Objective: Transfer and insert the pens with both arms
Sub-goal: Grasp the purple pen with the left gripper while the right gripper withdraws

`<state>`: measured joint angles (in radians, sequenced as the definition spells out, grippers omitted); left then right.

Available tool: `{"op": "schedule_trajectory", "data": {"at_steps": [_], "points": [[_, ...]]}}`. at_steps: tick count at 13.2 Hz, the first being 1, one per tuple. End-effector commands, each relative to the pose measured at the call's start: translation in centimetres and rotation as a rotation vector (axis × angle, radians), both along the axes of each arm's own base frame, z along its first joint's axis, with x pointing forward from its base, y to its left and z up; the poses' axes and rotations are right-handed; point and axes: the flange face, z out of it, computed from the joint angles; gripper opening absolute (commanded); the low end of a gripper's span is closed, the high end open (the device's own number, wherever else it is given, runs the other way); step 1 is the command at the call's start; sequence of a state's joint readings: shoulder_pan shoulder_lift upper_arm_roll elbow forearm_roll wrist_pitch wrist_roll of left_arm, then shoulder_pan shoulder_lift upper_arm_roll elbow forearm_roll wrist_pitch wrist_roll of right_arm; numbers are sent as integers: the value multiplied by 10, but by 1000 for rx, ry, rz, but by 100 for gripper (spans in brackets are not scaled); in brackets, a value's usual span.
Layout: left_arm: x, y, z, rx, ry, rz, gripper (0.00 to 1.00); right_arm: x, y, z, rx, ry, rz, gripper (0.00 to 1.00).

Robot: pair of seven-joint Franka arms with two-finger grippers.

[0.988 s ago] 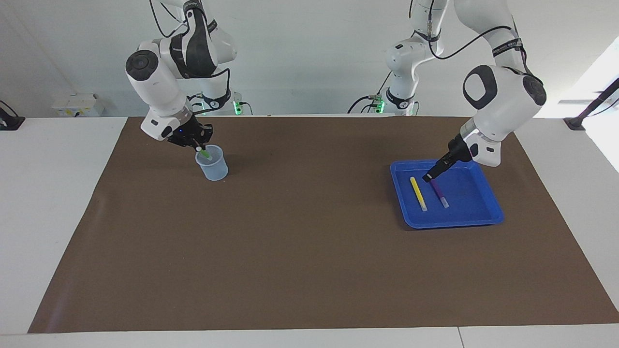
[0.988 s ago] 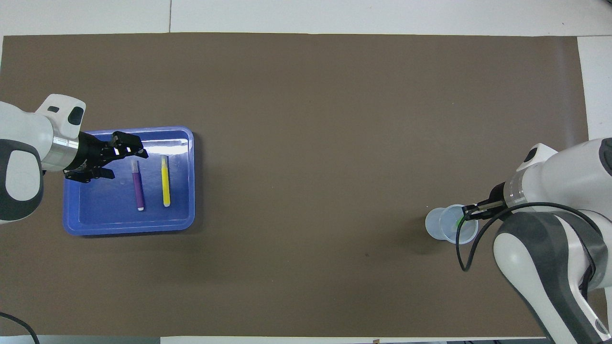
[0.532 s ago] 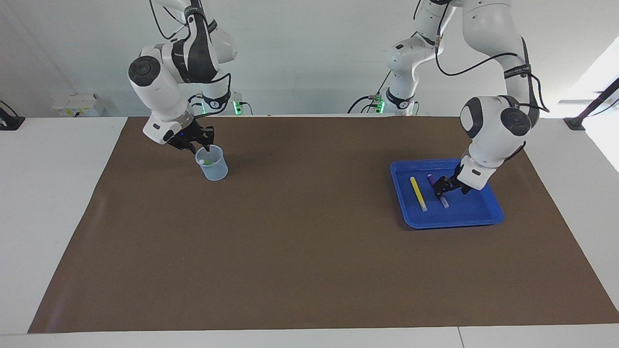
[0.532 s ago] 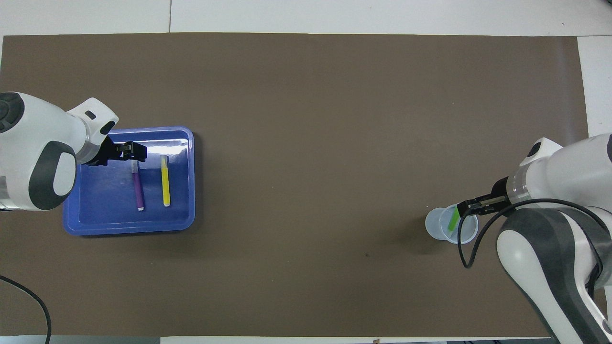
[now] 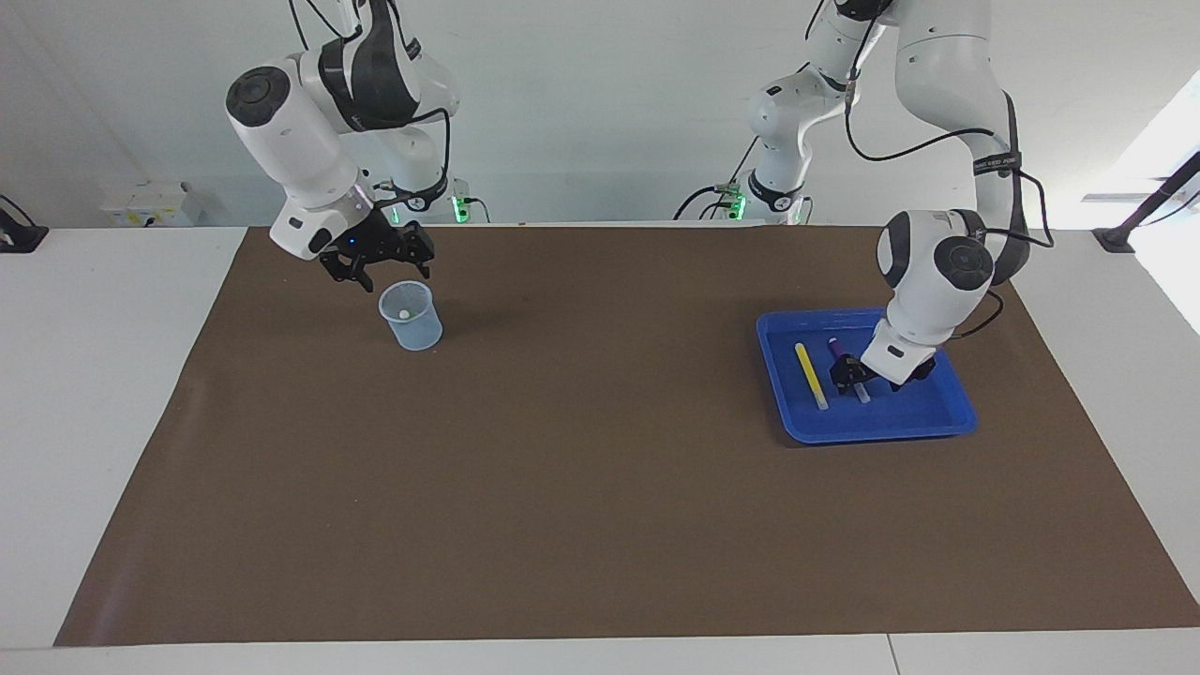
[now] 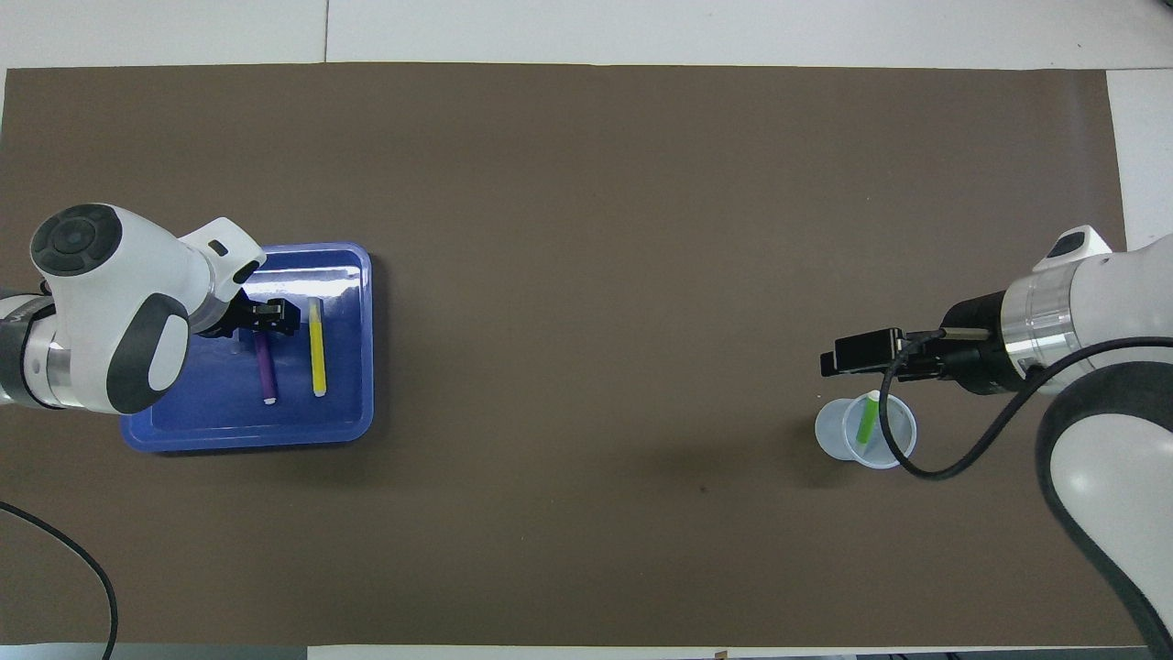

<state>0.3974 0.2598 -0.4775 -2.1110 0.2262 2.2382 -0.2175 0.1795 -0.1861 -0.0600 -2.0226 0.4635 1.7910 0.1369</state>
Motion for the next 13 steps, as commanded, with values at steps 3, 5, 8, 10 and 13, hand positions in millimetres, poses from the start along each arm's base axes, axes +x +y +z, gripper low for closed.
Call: {"op": "schedule_trajectory", "data": {"at_steps": [3, 5, 8, 10, 13], "points": [[-14, 3, 2, 45, 59, 77, 83, 0, 58, 8, 148, 83, -186, 100], [-18, 1, 2, 12, 95, 119, 83, -1, 78, 8, 240, 94, -277, 100], [-19, 1, 3, 3, 100, 166, 67, -4, 97, 2, 337, 99, -430, 100], [-19, 1, 2, 2, 99, 174, 36, -8, 109, 0, 365, 77, -452, 100], [-18, 9, 3, 2, 97, 184, 0, -10, 113, -2, 363, 72, -457, 100]]}}
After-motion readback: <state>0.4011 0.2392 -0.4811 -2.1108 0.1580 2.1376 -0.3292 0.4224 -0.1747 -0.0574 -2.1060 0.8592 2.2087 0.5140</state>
